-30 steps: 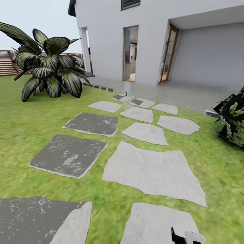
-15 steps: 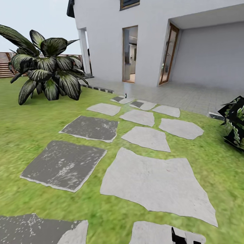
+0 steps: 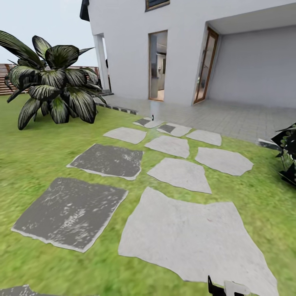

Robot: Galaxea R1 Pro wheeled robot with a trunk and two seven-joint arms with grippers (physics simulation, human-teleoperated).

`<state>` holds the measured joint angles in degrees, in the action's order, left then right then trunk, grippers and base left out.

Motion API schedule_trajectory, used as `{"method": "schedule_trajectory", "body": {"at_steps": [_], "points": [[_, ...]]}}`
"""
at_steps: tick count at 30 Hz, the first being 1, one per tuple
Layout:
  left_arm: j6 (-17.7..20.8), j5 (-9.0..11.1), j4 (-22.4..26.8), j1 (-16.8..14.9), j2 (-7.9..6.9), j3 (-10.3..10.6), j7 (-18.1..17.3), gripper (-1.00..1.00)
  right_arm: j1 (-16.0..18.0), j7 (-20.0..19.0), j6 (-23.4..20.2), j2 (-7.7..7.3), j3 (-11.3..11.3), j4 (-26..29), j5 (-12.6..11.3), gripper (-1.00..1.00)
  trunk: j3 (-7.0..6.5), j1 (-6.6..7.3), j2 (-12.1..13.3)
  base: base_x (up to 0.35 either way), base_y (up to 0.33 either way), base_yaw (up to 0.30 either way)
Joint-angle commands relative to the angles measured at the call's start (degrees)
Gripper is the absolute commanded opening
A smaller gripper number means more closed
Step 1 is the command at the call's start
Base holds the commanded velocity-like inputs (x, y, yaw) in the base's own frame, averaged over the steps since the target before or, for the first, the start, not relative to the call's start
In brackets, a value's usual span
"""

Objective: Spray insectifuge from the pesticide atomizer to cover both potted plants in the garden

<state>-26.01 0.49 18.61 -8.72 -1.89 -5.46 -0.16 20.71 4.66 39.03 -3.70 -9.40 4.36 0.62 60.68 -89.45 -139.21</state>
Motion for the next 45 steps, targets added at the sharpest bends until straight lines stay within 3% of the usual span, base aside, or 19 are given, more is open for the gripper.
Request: {"method": "schedule_trajectory", "body": {"at_steps": [1,45], "points": [[-0.18,0.04,-0.06,-0.05,-0.02,-0.08,-0.02,1.0,0.03,0.09,0.17,0.01,-0.09,-0.05,0.06,1.0,0.05,-0.02,-0.02,0.338,0.0,0.0],[-0.18,0.13,-0.06,0.0,0.01,-0.08,-0.02,1.0,0.03,0.17,0.17,0.1,-0.08,-1.13,0.0,1.0,-0.05,-0.02,-0.02,0.337,0.0,-0.013]]}}
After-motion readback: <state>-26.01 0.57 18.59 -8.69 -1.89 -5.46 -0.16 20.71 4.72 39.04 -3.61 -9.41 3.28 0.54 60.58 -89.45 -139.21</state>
